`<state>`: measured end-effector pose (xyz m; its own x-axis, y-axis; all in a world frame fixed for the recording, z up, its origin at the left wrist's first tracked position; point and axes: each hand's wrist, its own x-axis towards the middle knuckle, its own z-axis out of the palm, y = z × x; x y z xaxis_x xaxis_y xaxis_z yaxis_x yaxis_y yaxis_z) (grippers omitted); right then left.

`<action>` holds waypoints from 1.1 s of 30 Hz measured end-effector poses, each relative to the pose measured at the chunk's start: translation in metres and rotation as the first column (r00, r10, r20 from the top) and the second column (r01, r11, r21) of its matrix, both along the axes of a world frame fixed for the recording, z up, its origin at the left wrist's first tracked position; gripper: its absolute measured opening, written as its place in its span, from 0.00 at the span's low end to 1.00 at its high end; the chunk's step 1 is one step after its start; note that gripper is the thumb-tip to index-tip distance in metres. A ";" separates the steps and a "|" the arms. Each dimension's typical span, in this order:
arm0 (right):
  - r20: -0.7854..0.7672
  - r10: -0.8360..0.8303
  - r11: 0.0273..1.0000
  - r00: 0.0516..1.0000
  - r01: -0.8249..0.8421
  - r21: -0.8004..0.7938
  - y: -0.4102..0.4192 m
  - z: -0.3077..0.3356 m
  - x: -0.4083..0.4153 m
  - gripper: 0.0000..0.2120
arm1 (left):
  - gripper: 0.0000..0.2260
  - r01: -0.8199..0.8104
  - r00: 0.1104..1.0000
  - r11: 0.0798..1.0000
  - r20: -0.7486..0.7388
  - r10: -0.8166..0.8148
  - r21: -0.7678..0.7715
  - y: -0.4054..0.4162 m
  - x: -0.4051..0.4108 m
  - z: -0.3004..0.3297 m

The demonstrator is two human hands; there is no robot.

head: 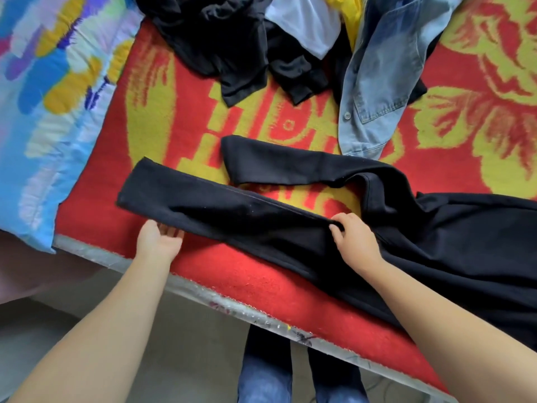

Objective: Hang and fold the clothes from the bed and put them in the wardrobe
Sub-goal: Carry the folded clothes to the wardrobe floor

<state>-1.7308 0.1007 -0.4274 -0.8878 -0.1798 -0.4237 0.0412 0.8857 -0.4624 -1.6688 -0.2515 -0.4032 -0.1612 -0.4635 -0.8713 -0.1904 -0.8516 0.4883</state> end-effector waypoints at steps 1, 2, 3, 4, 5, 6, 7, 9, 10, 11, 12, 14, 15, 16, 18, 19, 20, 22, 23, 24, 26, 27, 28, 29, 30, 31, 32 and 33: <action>0.045 -0.018 0.996 0.999 0.021 -0.085 -0.002 -0.001 -0.003 0.13 | 0.14 0.003 0.993 0.999 0.121 0.004 -0.050 -0.003 0.002 -0.007; 0.093 -0.004 0.991 0.996 0.016 -0.134 -0.003 -0.001 -0.004 0.16 | 0.16 0.028 0.966 0.991 0.257 0.006 -0.131 -0.004 0.004 -0.010; 0.121 0.042 0.991 0.992 -0.027 -0.129 -0.004 -0.001 -0.004 0.20 | 0.18 0.111 0.910 0.955 0.415 0.015 -0.277 -0.005 0.006 -0.012; 0.123 0.099 0.991 0.988 -0.087 -0.099 -0.006 -0.002 -0.001 0.21 | 0.19 0.296 0.837 0.844 0.547 -0.004 -0.448 -0.006 0.007 -0.011; 0.098 0.142 0.988 0.985 -0.135 -0.077 -0.009 -0.002 0.003 0.21 | 0.20 0.525 0.777 0.630 0.624 -0.080 -0.573 -0.007 0.007 -0.010; 0.068 0.167 0.984 0.984 -0.162 -0.072 -0.013 -0.001 0.008 0.19 | 0.20 0.696 0.710 0.355 0.670 -0.217 -0.624 -0.003 0.003 -0.008; 0.033 0.174 0.982 0.984 -0.171 -0.080 -0.017 0.001 0.013 0.17 | 0.19 0.783 0.598 0.079 0.710 -0.373 -0.617 0.004 -0.003 -0.008; -0.069 0.118 0.985 0.991 -0.126 -0.116 -0.021 0.010 0.013 0.13 | 0.18 0.780 0.293 -0.287 0.730 -0.617 -0.556 0.026 -0.022 -0.009; -0.131 0.055 0.988 0.990 -0.073 -0.139 -0.020 0.017 0.007 0.12 | 0.18 0.760 0.177 -0.368 0.715 -0.676 -0.536 0.036 -0.036 -0.011; -0.193 -0.017 0.986 0.981 -0.015 -0.165 -0.017 0.024 -0.004 0.12 | 0.19 0.748 0.116 -0.410 0.710 -0.694 -0.522 0.045 -0.053 -0.013; -0.258 -0.086 0.981 0.962 0.037 -0.190 -0.011 0.032 -0.018 0.12 | 0.21 0.745 0.110 -0.418 0.714 -0.692 -0.520 0.054 -0.071 -0.015; -0.383 -0.149 0.982 0.911 0.090 -0.168 0.007 0.042 -0.051 0.13 | 0.25 0.759 0.135 -0.392 0.715 -0.686 -0.519 0.067 -0.112 -0.019; -0.415 -0.132 0.990 0.900 0.100 -0.097 0.018 0.044 -0.069 0.15 | 0.26 0.781 0.102 -0.387 0.711 -0.696 -0.491 0.070 -0.132 -0.022; -0.396 -0.094 0.994 0.914 0.106 0.010 0.030 0.043 -0.086 0.18 | 0.27 0.794 0.017 -0.425 0.716 -0.698 -0.434 0.071 -0.149 -0.025; -0.172 -0.049 0.964 0.984 0.092 0.249 0.050 0.033 -0.112 0.24 | 0.31 0.725 -0.264 -0.648 0.774 -0.575 -0.234 0.071 -0.172 -0.034; -0.015 -0.052 0.939 0.999 0.054 0.339 0.056 0.028 -0.118 0.25 | 0.35 0.644 -0.389 -0.754 0.793 -0.470 -0.131 0.071 -0.175 -0.038; 0.112 -0.051 0.922 0.992 0.004 0.387 0.061 0.023 -0.120 0.26 | 0.40 0.556 -0.467 -0.830 0.806 -0.363 -0.052 0.070 -0.174 -0.041; 0.151 -0.040 0.925 0.988 -0.020 0.378 0.066 0.015 -0.118 0.22 | 0.47 0.429 -0.513 -0.902 0.837 -0.191 0.056 0.071 -0.160 -0.046; 0.084 -0.046 0.940 0.995 0.014 0.342 0.066 0.013 -0.116 0.17 | 0.47 0.385 -0.505 -0.919 0.853 -0.129 0.089 0.073 -0.149 -0.046; 0.006 -0.068 0.955 0.998 0.064 0.289 0.064 0.015 -0.116 0.14 | 0.44 0.356 -0.485 -0.929 0.870 -0.090 0.102 0.075 -0.139 -0.047; -0.085 -0.093 0.981 0.992 0.106 0.161 0.059 0.022 -0.117 0.10 | 0.29 0.359 -0.414 -0.932 0.903 -0.117 0.044 0.070 -0.134 -0.040; -0.104 -0.090 0.988 0.990 0.101 0.113 0.057 0.028 -0.120 0.09 | 0.22 0.424 -0.346 -0.904 0.913 -0.216 -0.053 0.063 -0.141 -0.032; -0.131 -0.082 0.991 0.988 0.094 0.092 0.057 0.034 -0.123 0.08 | 0.18 0.506 -0.253 -0.845 0.907 -0.337 -0.173 0.053 -0.149 -0.023; -0.173 -0.075 0.992 0.982 0.091 0.091 0.058 0.041 -0.125 0.08 | 0.17 0.571 -0.158 -0.772 0.885 -0.438 -0.280 0.042 -0.160 -0.012; -0.234 -0.064 0.992 0.970 0.088 0.093 0.059 0.050 -0.127 0.07 | 0.17 0.606 -0.068 -0.708 0.862 -0.502 -0.364 0.028 -0.171 0.002; -0.303 -0.049 0.993 0.952 0.079 0.088 0.058 0.058 -0.127 0.07 | 0.18 0.608 0.008 -0.667 0.844 -0.536 -0.430 0.013 -0.183 0.016; -0.368 -0.035 0.995 0.929 0.066 0.072 0.054 0.067 -0.125 0.07 | 0.19 0.591 0.058 -0.644 0.822 -0.566 -0.485 -0.003 -0.193 0.030; -0.419 -0.024 0.998 0.908 0.048 0.048 0.048 0.075 -0.122 0.07 | 0.21 0.562 0.078 -0.637 0.801 -0.594 -0.527 -0.019 -0.200 0.043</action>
